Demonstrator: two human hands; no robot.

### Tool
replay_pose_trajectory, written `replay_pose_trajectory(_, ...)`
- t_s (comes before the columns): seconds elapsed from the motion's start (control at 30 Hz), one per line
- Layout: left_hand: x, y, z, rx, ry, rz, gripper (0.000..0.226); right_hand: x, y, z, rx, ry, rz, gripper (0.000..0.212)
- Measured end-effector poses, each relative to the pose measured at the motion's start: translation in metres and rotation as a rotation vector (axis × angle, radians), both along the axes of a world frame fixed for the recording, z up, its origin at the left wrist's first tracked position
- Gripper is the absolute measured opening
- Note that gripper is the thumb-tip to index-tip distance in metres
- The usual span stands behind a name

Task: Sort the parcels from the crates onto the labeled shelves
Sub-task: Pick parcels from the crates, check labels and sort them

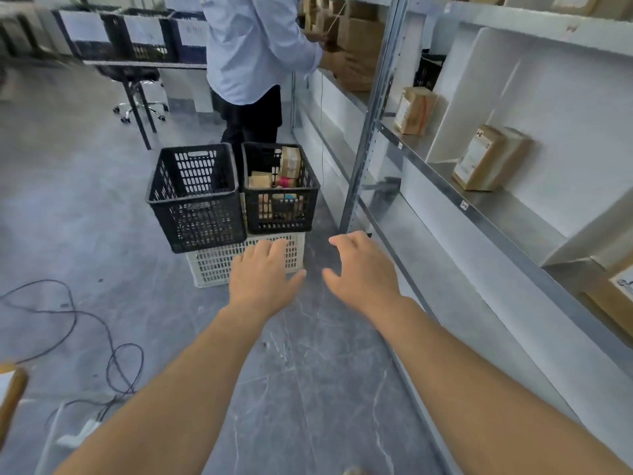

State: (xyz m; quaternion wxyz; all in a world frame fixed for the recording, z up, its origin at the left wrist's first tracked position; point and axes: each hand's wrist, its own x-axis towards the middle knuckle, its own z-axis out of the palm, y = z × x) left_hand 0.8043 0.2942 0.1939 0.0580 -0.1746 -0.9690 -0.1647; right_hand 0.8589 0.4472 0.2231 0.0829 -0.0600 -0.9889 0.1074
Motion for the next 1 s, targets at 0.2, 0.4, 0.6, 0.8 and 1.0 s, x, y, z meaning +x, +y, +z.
replay_pose_trajectory(0.2, -0.061, -0.003, -0.006, -0.008, -0.007, 0.084, 0.057, -0.074, 0.006, -0.015, -0.015, -0.009, 0.06, 0.05)
replay_pose_trajectory(0.4, -0.144, 0.015, 0.0, -0.087, 0.003, 0.145, 0.065, -0.167, 0.026, -0.023, -0.086, 0.005, 0.126, 0.052)
replay_pose_trajectory(0.6, -0.231, 0.057, 0.007, -0.159, -0.017, 0.162, 0.065, -0.259, 0.071, -0.017, -0.129, -0.003, 0.156, 0.052)
replay_pose_trajectory(0.8, -0.301, 0.106, 0.001, -0.183, -0.041, 0.141, 0.066, -0.329, 0.121, -0.024, -0.164, 0.005, 0.135, 0.052)
replay_pose_trajectory(1.0, -0.352, 0.119, -0.016, -0.186, -0.071, 0.144, 0.066, -0.385, 0.139, -0.039, -0.188, -0.044, 0.127, 0.051)
